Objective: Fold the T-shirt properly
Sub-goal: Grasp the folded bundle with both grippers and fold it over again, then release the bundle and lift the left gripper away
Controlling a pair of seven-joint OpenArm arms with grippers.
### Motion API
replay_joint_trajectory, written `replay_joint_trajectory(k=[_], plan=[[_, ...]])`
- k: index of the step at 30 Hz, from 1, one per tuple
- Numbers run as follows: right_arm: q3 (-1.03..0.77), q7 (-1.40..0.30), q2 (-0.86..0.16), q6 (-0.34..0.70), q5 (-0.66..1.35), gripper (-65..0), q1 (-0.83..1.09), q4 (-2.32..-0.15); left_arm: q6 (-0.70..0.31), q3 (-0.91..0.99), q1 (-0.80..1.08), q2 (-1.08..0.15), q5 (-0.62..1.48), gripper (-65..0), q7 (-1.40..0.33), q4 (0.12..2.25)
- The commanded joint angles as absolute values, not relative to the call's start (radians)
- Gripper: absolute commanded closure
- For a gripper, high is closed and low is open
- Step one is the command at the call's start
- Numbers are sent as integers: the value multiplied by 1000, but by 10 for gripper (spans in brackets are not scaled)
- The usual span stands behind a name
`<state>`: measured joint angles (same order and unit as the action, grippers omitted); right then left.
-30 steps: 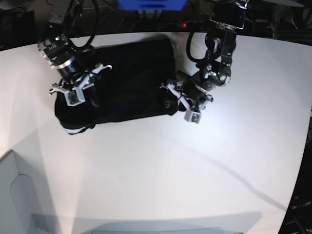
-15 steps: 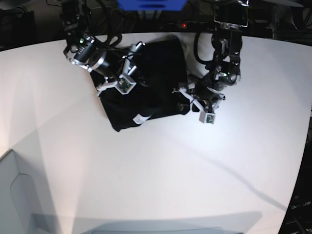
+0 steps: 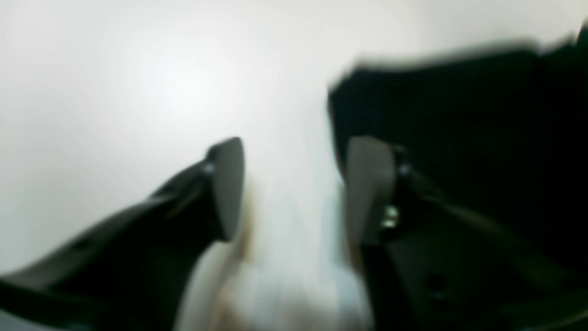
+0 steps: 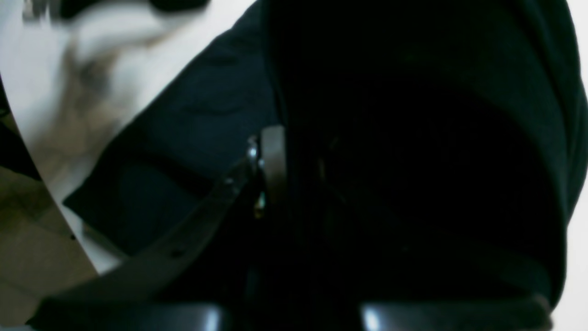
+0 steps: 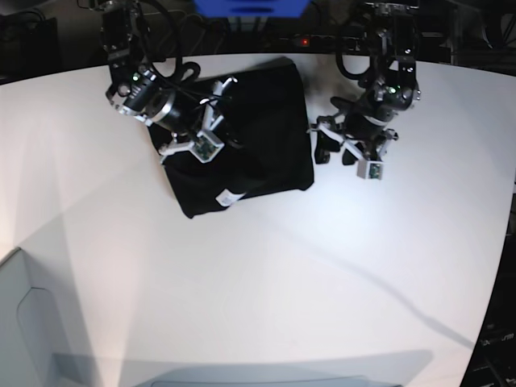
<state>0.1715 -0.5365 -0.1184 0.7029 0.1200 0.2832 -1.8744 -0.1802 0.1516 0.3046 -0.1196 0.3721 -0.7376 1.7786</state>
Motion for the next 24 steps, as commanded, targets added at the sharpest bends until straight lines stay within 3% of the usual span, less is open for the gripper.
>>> replay_joint_trajectory(k=[1,5,17,24], plan=[[176,-506,-119,698,142,0,277,-1905,-185,154,289,-113,386,-262,-710,1781],[182,-506,-117,698,142,0,278,-1936,-185,156,274,-73,384,-4,-710,1713],[397,-513,-153,698,142,0,240,-1945,-185,102,180,-48,375,0,-710,1604],[404,-515,-94,698,142,0,127,-1805,-185,111,189,-51,383,0,-710,1627]])
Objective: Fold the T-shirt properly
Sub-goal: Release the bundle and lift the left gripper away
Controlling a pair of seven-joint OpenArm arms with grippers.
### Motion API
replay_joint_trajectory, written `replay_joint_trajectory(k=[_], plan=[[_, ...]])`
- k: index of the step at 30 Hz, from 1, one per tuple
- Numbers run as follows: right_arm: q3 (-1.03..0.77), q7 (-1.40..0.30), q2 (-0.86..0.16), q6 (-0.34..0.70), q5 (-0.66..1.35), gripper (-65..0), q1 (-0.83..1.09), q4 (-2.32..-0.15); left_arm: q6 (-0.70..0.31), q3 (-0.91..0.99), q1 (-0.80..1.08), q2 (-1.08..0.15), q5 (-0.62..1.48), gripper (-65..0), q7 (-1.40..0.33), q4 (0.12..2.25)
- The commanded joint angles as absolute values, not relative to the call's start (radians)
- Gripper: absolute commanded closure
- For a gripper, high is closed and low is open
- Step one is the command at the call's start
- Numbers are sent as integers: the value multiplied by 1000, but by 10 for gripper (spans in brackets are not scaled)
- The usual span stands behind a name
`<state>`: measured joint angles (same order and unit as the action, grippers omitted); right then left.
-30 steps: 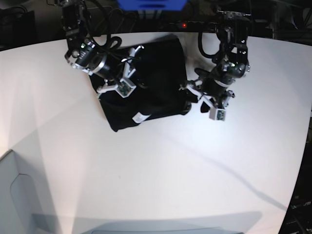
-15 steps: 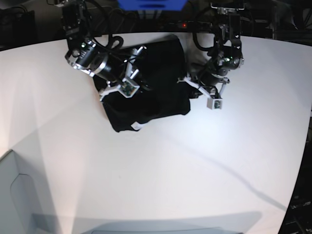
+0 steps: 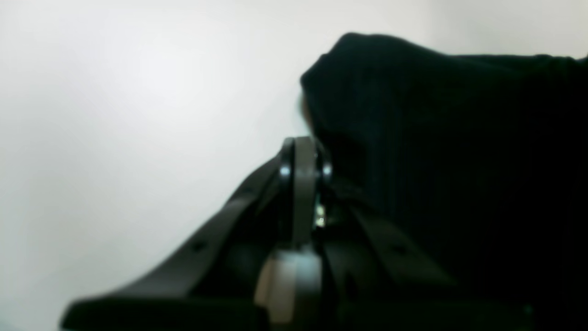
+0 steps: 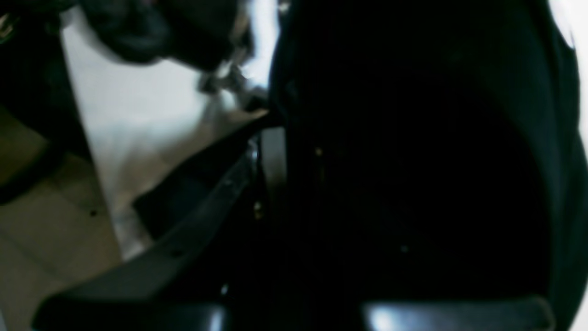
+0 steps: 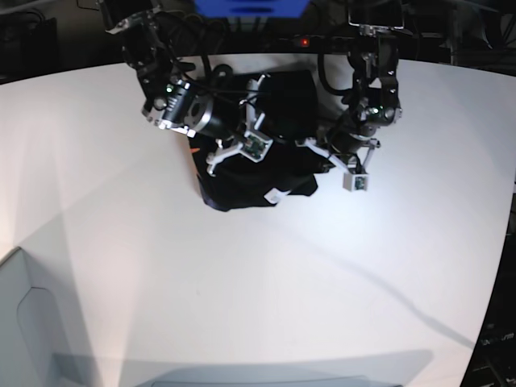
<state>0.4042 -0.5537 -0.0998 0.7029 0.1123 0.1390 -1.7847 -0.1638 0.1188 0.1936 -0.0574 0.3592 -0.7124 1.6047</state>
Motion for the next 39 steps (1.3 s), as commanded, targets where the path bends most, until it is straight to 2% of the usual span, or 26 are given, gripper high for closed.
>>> replay_joint_trajectory(k=[1,11,14,20,23,28,32,35,39], plan=[[404,-515,-93,698,142,0,114,-1787,-185,111,191,-51,383,0,-710,1644],[417,-515,-93,698,142,0,96,-1735,-185,206,308,-53,380,0,-710,1856],[449,-515,-93,698,140,-87,96,-1735,-185,283,351,-51,383,0,-710,1874],[455,-515,-88,698,142,-333,102,-1784,-188,367,383,-48,384,0,-710,1896],[446,-515,-91,698,142,-394,113,-1877,-191,410,398,-39,386,0,-710,1929],[352,-515,-93,698,142,-400,139,-1975,-196,478,407,-42,386,-1,-710,1952],[211,-515,-93,698,142,-400,177,-1991,-196,565,407,-48,386,-9,-710,1954],[142,-515,-110,698,142,-400,220,-1986,-196,611,401,-48,386,-73,-710,1954],[137,-507,-120,698,142,-400,286,-1985,-196,625,395,-50,386,-195,-710,1954]])
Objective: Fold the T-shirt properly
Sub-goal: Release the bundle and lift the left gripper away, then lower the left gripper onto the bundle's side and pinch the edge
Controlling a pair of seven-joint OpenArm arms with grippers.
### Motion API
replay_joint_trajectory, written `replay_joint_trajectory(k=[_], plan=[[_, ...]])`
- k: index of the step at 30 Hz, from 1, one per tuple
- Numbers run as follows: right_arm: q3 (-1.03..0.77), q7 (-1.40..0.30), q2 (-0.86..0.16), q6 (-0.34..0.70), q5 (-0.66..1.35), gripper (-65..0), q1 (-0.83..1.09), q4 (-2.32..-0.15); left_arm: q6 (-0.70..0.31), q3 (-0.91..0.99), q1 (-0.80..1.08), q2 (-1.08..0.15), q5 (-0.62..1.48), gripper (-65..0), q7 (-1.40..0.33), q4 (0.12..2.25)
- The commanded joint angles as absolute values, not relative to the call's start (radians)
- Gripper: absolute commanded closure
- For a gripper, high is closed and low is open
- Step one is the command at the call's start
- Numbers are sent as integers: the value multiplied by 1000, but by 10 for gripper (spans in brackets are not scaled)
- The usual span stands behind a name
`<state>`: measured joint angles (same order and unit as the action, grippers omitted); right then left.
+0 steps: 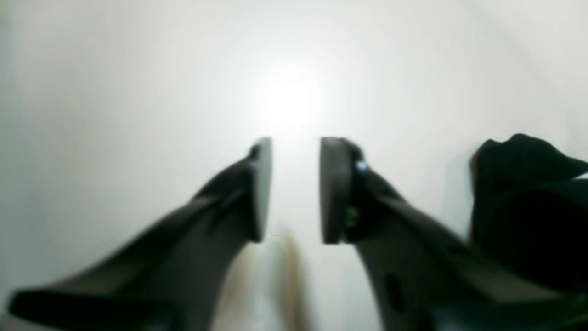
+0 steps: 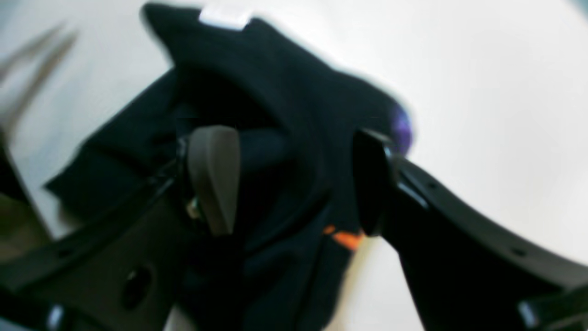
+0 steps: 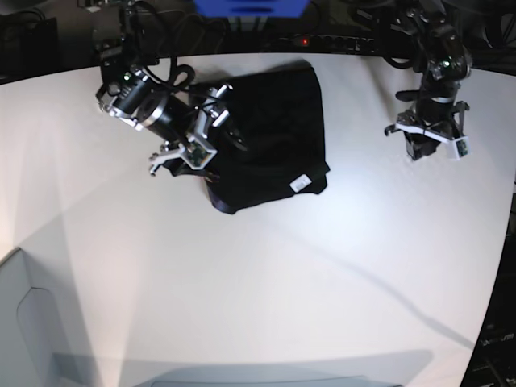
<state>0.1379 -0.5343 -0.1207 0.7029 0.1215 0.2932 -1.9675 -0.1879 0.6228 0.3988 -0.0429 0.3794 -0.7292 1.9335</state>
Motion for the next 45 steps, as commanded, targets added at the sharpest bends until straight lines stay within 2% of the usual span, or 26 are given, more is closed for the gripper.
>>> replay_joint_trajectory(k=[1,3,9,18,23,28,32,35,37,45], plan=[[142,-507,-120,698,142,-400,305,-1985,-196,625,394,-50,386,-223,-710,1954],[147,-509,-120,698,142,-400,331,-1977,-196,625,381,-50,386,-255,-710,1956],[321,-512,-122,698,140,-400,354,-1960,-196,625,374,-50,386,-257,-710,1956],[570,-506,-214,698,140,-403,275,-1946,-196,624,374,-51,386,-262,-710,1956],[512,-504,-228,698,140,-401,242,-1956,-197,624,377,-50,398,-263,-710,1957],[346,-504,-188,698,145,-401,245,-1992,-188,618,380,-48,575,-268,-710,1974],[269,-504,-173,698,145,-401,245,-2000,-193,590,377,-45,659,-350,-711,1975],[246,-504,-170,698,145,-401,245,-2000,-196,473,383,-82,676,-427,-711,1977],[243,-506,-170,698,145,-401,245,-1998,-196,400,383,-94,676,-452,-705,1977],[239,-513,-170,698,142,-401,245,-1995,-191,305,329,-59,664,-443,-708,1939]])
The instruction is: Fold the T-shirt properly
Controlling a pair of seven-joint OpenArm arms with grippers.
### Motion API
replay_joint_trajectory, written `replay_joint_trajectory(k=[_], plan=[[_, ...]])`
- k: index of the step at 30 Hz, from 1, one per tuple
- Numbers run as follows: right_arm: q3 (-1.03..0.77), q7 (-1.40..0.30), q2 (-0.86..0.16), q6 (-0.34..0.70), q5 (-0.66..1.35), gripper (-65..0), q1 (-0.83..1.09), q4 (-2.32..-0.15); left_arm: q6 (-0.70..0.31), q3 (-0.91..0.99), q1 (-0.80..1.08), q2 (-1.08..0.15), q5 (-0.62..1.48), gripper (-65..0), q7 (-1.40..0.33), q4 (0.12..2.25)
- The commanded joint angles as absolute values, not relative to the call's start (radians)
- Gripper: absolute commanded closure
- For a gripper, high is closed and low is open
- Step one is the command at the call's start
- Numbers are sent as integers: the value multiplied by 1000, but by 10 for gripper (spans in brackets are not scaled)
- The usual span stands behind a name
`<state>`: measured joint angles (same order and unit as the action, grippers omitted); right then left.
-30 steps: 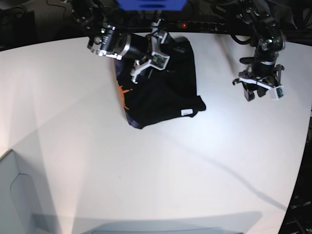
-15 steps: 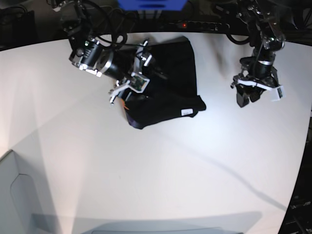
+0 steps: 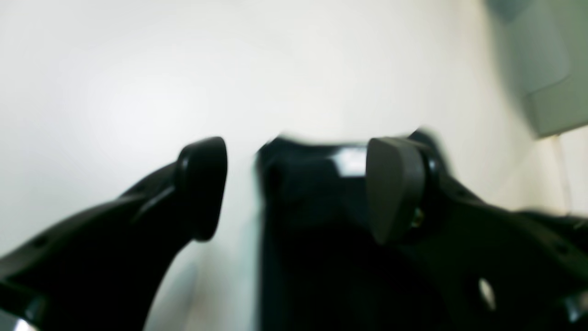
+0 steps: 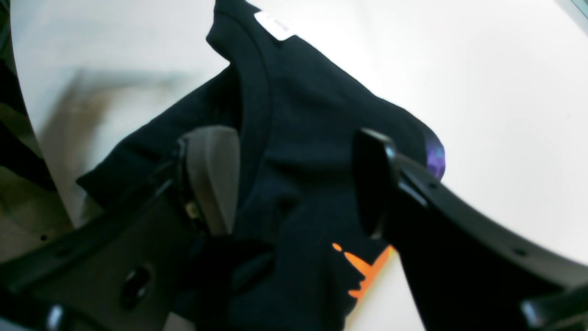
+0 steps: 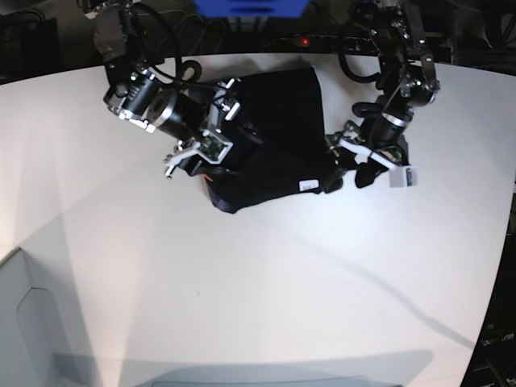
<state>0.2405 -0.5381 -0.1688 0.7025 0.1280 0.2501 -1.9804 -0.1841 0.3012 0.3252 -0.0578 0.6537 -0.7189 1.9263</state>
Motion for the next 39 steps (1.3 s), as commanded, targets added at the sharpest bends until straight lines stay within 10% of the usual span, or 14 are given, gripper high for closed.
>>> replay_joint_trajectory(k=[1,12,24,28,35,39], plan=[[239,-513,-170,698,142,-401,245,-1995,-191,294,318,-58,664,-423,-707,1923],[239,-513,-176,698,140,-401,246,-1995,-186,211,216,-62,665,0,-708,1819],[239,-515,-177,698,140,-401,246,-1995,-186,220,162,-88,664,0,-710,1802],[239,-515,-177,698,140,-401,246,-1995,-186,220,154,-124,674,-96,-710,1739],[239,-515,-173,698,140,-402,246,-2002,-194,228,189,-127,676,-525,-710,1787],[246,-515,-168,698,142,-403,249,-2005,-196,360,268,-134,676,-582,-710,1880]])
